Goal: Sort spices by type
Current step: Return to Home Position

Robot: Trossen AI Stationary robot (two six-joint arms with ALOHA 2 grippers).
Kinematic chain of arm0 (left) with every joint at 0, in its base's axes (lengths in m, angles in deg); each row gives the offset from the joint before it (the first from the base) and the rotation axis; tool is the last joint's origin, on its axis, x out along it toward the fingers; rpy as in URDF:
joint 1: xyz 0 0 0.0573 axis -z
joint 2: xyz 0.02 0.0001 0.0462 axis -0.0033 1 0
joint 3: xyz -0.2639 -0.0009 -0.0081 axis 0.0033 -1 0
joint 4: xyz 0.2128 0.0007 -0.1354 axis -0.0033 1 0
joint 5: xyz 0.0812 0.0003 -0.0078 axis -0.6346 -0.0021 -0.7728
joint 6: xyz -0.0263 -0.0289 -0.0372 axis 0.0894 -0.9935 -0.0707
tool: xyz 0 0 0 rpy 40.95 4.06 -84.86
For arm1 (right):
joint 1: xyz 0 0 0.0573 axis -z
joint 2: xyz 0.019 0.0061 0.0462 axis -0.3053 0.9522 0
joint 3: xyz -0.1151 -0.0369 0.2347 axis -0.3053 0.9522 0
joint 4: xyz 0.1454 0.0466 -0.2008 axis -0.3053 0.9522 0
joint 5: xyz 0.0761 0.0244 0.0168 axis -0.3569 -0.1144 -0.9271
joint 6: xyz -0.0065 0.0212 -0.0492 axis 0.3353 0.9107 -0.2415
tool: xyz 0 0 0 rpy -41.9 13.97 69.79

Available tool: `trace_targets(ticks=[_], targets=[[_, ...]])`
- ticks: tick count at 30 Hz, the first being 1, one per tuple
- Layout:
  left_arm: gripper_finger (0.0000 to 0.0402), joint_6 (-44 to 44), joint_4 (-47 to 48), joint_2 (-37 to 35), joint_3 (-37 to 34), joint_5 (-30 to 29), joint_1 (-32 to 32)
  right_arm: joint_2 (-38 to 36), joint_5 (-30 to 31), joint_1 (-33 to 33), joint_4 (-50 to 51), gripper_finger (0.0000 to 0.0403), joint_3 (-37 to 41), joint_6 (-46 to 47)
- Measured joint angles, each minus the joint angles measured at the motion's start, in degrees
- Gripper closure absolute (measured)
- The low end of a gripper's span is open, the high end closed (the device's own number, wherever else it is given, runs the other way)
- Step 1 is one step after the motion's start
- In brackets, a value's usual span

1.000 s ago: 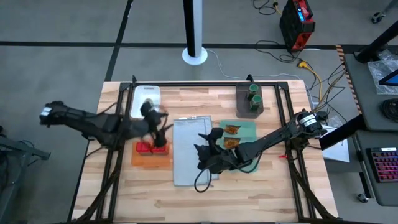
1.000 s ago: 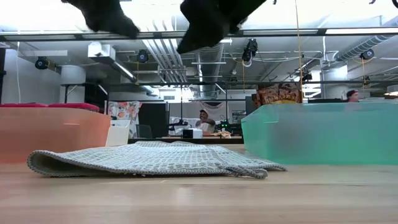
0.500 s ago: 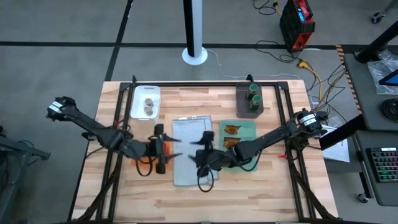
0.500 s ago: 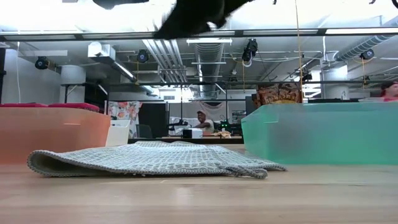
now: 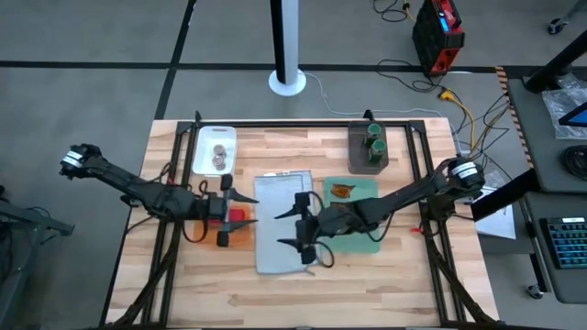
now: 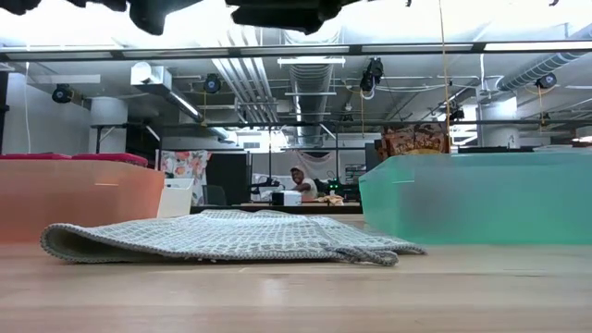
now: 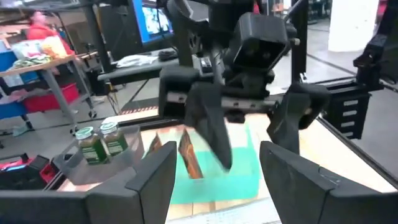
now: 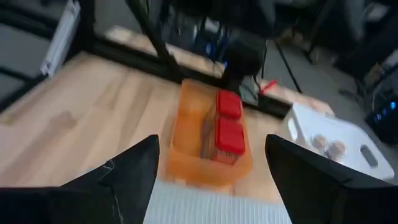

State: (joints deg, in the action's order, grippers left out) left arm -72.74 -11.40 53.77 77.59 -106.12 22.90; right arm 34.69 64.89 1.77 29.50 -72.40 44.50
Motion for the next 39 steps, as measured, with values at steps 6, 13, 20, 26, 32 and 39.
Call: trace_targets(ticks=[6, 13, 20, 26, 32, 39], targets=[[0.0188, -0.6, -0.7, -6.9, -5.3, 0.3, -1.0, -5.9, -1.1, 1.5, -11.3, 0.0112, 10.8, -0.6], [0.0188, -0.4, -1.7, -15.3, -10.9, 3.1, -7.7, -16.1, -3.7, 5.1, -18.6, 0.0103, 22.4, -0.4], [0.0188, -4.0, -1.2, -23.1, -15.3, 17.5, -20.1, -26.2, -7.7, 8.4, -18.9, 0.0096, 29.9, -1.2], [0.0188, -6.3, 5.2, -30.0, -17.7, 21.7, -25.3, -34.5, -7.7, 8.6, -23.4, 0.0092, 38.2, -2.9], [0.0188, -6.4, 8.7, -37.6, -20.9, 21.7, -25.3, -41.7, -7.5, 8.6, -33.9, 0.0101, 49.7, -3.5], [0.0188, -6.5, 16.9, -50.7, -21.8, 21.7, -25.3, -52.1, -3.2, 8.6, -43.3, 0.0114, 62.8, -3.0]])
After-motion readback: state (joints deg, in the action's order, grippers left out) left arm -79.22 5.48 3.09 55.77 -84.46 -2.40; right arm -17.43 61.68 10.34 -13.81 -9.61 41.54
